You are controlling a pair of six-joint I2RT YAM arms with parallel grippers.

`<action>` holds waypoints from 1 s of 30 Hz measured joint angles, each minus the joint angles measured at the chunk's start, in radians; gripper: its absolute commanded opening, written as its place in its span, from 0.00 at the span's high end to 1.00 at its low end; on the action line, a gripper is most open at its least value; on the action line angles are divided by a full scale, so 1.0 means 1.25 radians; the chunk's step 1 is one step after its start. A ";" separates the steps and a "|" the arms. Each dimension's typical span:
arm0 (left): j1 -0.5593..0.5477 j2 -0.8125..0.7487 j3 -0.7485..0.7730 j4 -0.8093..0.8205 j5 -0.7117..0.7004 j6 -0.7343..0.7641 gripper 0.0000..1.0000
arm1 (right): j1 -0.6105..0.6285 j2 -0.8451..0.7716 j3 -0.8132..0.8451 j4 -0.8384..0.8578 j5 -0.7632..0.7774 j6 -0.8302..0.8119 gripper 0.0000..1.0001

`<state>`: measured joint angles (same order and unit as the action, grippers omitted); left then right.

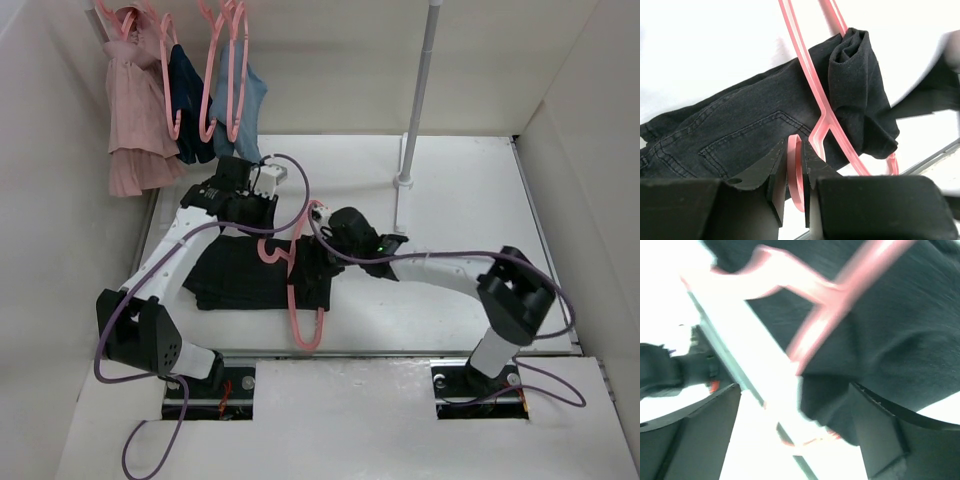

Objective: Place the trousers on the hanger

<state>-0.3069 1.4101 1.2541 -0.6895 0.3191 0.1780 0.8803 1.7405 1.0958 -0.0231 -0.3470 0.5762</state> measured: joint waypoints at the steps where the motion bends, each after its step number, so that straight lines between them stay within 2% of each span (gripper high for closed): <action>1: -0.001 0.000 0.003 -0.001 0.002 0.000 1.00 | 0.003 -0.034 -0.004 -0.003 0.000 -0.013 0.03; 4: -0.001 0.000 0.007 -0.004 0.005 0.000 1.00 | 0.006 -0.132 -0.005 -0.001 0.000 -0.049 0.02; 5: -0.001 0.000 0.008 -0.004 0.005 -0.001 1.00 | 0.007 -0.162 -0.005 -0.001 0.002 -0.060 0.06; 7: -0.001 0.000 0.011 -0.007 0.007 -0.001 1.00 | 0.004 -0.207 -0.005 0.002 0.003 -0.081 0.56; 9: -0.001 0.000 0.015 -0.010 0.009 -0.001 1.00 | -0.007 -0.227 -0.005 0.003 0.009 -0.083 1.00; 13: -0.005 0.000 0.029 -0.019 0.013 -0.003 1.00 | -0.051 -0.184 -0.005 0.005 0.032 -0.063 1.00; 19: -0.030 0.000 0.061 -0.030 0.036 -0.002 1.00 | -0.084 0.065 0.064 0.014 0.023 -0.044 1.00; 23: -0.036 -0.002 0.065 -0.030 0.063 0.004 1.00 | -0.085 0.163 0.065 0.096 -0.005 0.012 1.00; 29: -0.040 -0.023 0.065 -0.030 0.136 0.016 1.00 | -0.083 0.229 0.068 0.224 -0.079 0.068 1.00; 30: -0.041 -0.025 0.065 -0.030 0.149 0.018 1.00 | -0.082 0.230 0.066 0.230 -0.082 0.072 0.94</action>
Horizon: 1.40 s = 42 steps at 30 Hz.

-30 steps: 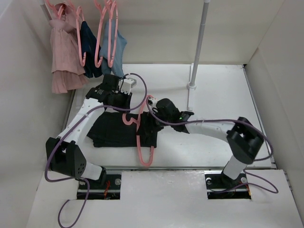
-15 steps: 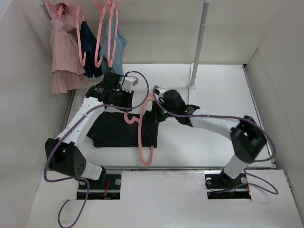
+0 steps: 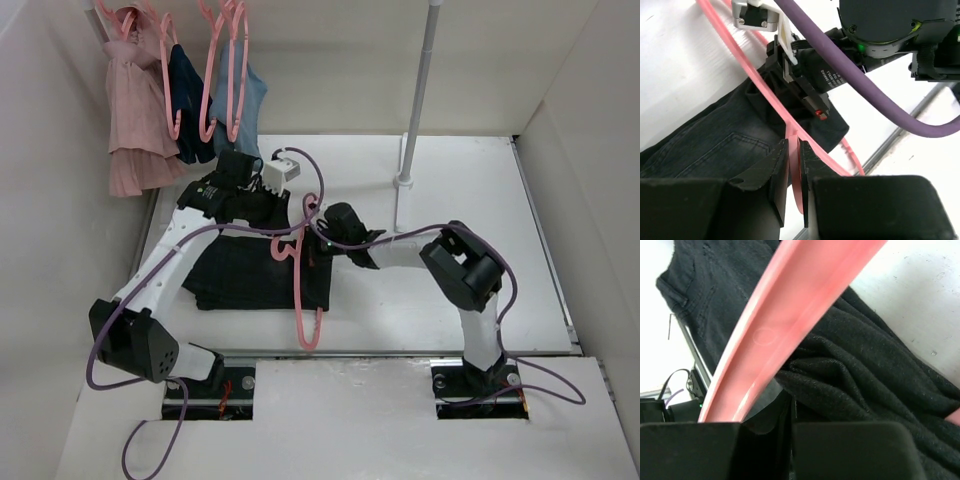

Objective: Place the trousers on the hanger

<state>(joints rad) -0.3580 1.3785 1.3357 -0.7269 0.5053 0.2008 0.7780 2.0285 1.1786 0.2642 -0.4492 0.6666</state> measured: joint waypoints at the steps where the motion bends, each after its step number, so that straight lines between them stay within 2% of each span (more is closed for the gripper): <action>1: -0.001 -0.001 0.000 0.000 0.012 0.001 1.00 | 0.000 -0.004 -0.005 0.006 0.001 0.003 0.85; 3: -0.001 -0.002 0.002 0.000 0.024 0.002 1.00 | -0.003 -0.028 -0.034 0.018 0.005 0.009 0.62; 4: -0.001 -0.002 0.002 0.000 0.024 0.002 1.00 | -0.008 -0.050 -0.059 0.026 0.005 0.011 0.41; 7: -0.001 -0.002 0.002 0.002 0.023 0.000 1.00 | -0.024 -0.157 -0.144 0.011 0.006 0.002 0.23; 9: -0.001 -0.002 0.002 0.007 0.019 -0.004 1.00 | -0.038 -0.223 -0.172 -0.017 0.013 -0.009 0.19; 13: -0.002 -0.002 0.002 0.012 0.010 -0.016 1.00 | -0.050 -0.288 -0.174 -0.046 0.006 -0.056 0.18; 19: -0.002 -0.001 0.002 0.013 0.004 -0.025 1.00 | -0.001 -0.294 -0.173 -0.093 -0.011 -0.092 0.16; 20: -0.002 -0.001 0.002 0.014 0.007 -0.025 1.00 | 0.008 -0.290 -0.170 -0.099 -0.011 -0.092 0.18; 23: -0.008 0.000 0.002 0.017 0.013 -0.026 1.00 | 0.026 -0.249 -0.134 -0.109 -0.013 -0.083 0.37; 24: -0.013 0.000 0.002 0.020 0.013 -0.026 1.00 | 0.028 -0.230 -0.116 -0.109 -0.015 -0.078 0.43; 25: -0.018 0.000 0.002 0.023 0.014 -0.026 1.00 | 0.028 -0.211 -0.100 -0.110 -0.017 -0.070 0.53; 27: -0.027 0.002 0.002 0.026 0.014 -0.025 1.00 | 0.028 -0.187 -0.075 -0.109 -0.028 -0.052 0.55; 29: -0.030 0.005 0.002 0.030 0.014 -0.024 1.00 | 0.028 -0.179 -0.062 -0.114 -0.033 -0.037 0.64; 30: -0.030 0.006 0.002 0.030 0.013 -0.024 1.00 | 0.028 -0.175 -0.059 -0.116 -0.036 -0.027 0.74; 32: -0.031 0.009 0.005 0.020 0.016 -0.024 0.90 | 0.021 -0.161 -0.056 -0.124 -0.044 0.030 1.00; 34: -0.035 0.013 0.008 0.007 0.020 -0.017 0.75 | 0.007 -0.149 -0.055 -0.117 -0.055 0.076 1.00; 35: -0.037 0.017 0.009 0.009 0.023 -0.011 0.61 | -0.006 -0.148 -0.072 -0.093 -0.078 0.081 1.00; 38: -0.038 0.026 0.012 0.012 0.038 0.006 0.47 | -0.040 -0.157 -0.156 0.050 -0.153 0.133 1.00; 40: -0.041 0.023 0.012 0.016 0.050 0.013 0.34 | -0.078 -0.155 -0.235 0.213 -0.231 0.204 1.00; 42: -0.042 0.013 0.012 0.028 0.056 0.015 0.31 | -0.120 -0.128 -0.296 0.403 -0.309 0.307 1.00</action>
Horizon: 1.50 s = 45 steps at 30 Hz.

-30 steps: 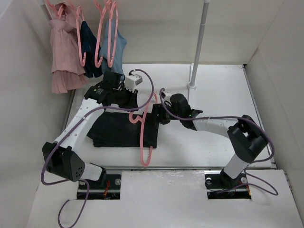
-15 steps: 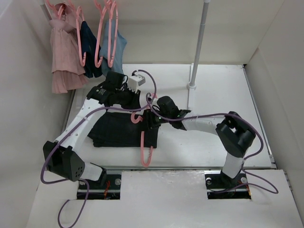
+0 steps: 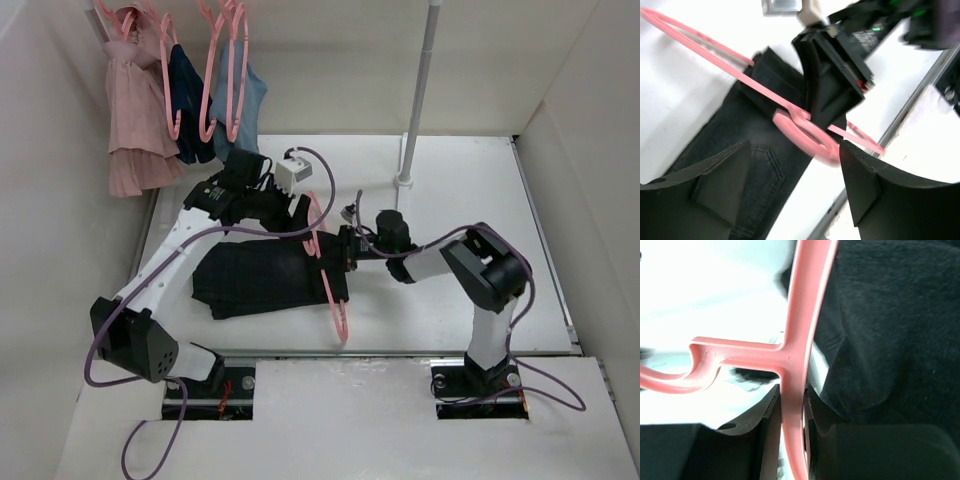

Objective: Place the trousers on the hanger

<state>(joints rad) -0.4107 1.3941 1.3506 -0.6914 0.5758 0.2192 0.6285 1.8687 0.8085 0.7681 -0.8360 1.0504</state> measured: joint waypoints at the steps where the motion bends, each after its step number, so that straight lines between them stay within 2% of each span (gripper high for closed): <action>1: 0.000 -0.009 0.000 0.010 0.000 -0.003 0.31 | -0.019 0.027 -0.015 0.085 -0.033 0.046 1.00; 4: 0.005 -0.048 0.000 0.051 0.001 -0.018 0.32 | -0.059 0.144 -0.018 0.300 -0.113 0.238 1.00; 6: 0.023 -0.070 0.000 0.072 0.013 -0.030 0.37 | -0.061 0.176 -0.010 0.383 -0.139 0.301 1.00; 8: 0.043 -0.078 -0.005 0.090 0.029 -0.037 0.42 | -0.061 0.181 -0.009 0.415 -0.151 0.332 1.00; 10: 0.061 -0.073 -0.023 0.110 0.039 -0.042 0.51 | -0.063 0.177 -0.009 0.428 -0.159 0.350 1.00; 13: 0.068 -0.033 -0.067 0.122 0.042 -0.051 0.54 | -0.079 0.164 -0.011 0.426 -0.172 0.368 1.00; 16: 0.056 0.045 -0.116 0.145 0.041 -0.063 0.50 | -0.104 0.136 -0.034 0.427 -0.181 0.381 1.00; 19: 0.023 0.112 -0.172 0.170 0.031 -0.082 0.38 | -0.129 0.115 -0.066 0.430 -0.187 0.388 1.00; 25: -0.038 0.153 -0.201 0.247 0.080 -0.153 0.31 | -0.142 0.113 -0.083 0.446 -0.190 0.388 1.00; 30: -0.040 0.168 -0.193 0.301 0.115 -0.204 0.30 | -0.144 0.114 -0.084 0.451 -0.190 0.387 1.00; 34: -0.054 0.219 -0.172 0.309 0.091 -0.226 0.39 | -0.146 0.117 -0.085 0.452 -0.194 0.378 1.00; 37: -0.063 0.247 -0.160 0.307 0.099 -0.240 0.41 | -0.155 0.123 -0.095 0.452 -0.199 0.368 1.00; 39: -0.065 0.259 -0.146 0.301 0.103 -0.248 0.45 | -0.159 0.123 -0.096 0.454 -0.202 0.365 1.00; 40: -0.066 0.266 -0.137 0.297 0.105 -0.252 0.56 | -0.161 0.123 -0.096 0.455 -0.202 0.365 1.00; 43: -0.074 0.287 -0.111 0.286 0.129 -0.266 0.79 | -0.167 0.125 -0.096 0.453 -0.195 0.356 1.00; 44: -0.076 0.291 -0.104 0.286 0.140 -0.270 1.00 | -0.169 0.125 -0.096 0.452 -0.192 0.354 1.00; 45: -0.079 0.294 -0.100 0.289 0.154 -0.274 1.00 | -0.170 0.125 -0.096 0.450 -0.186 0.351 1.00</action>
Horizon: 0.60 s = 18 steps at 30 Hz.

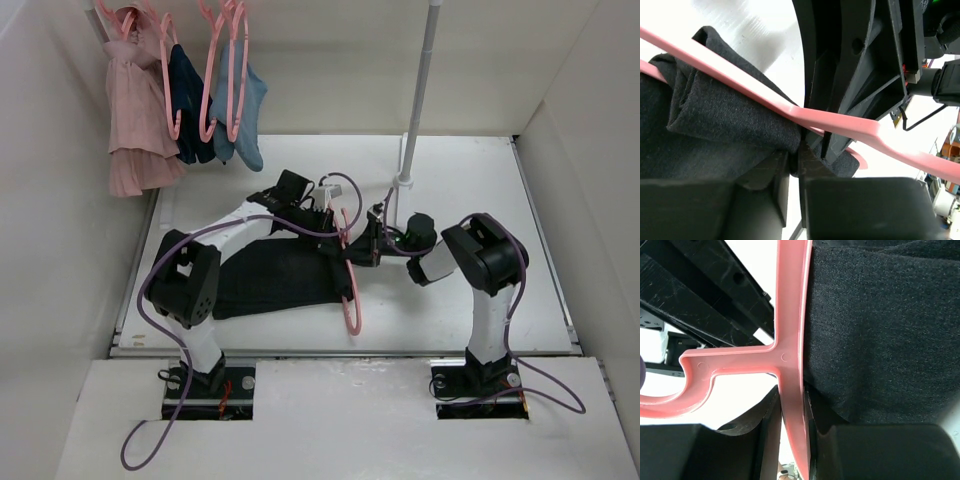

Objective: Place the trousers on the hanger

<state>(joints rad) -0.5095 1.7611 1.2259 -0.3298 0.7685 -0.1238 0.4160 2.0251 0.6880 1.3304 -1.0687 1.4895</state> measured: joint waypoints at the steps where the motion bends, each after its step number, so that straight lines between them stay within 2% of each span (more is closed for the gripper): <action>1: -0.002 0.000 0.001 0.001 -0.001 -0.003 1.00 | -0.001 0.001 0.000 -0.001 0.000 0.000 1.00; 8: -0.004 -0.002 -0.008 0.014 0.000 -0.001 1.00 | -0.005 0.002 -0.011 0.007 0.002 -0.001 1.00; 13: 0.012 -0.008 -0.043 0.013 -0.088 0.058 1.00 | -0.011 -0.019 -0.039 0.022 0.003 0.005 1.00; 18: 0.027 -0.020 -0.066 -0.030 -0.115 0.125 1.00 | -0.033 -0.023 -0.074 0.038 0.005 0.005 1.00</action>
<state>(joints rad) -0.4755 1.7363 1.1435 -0.3668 0.6243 0.0330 0.3752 1.9957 0.5961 1.3777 -1.0626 1.4960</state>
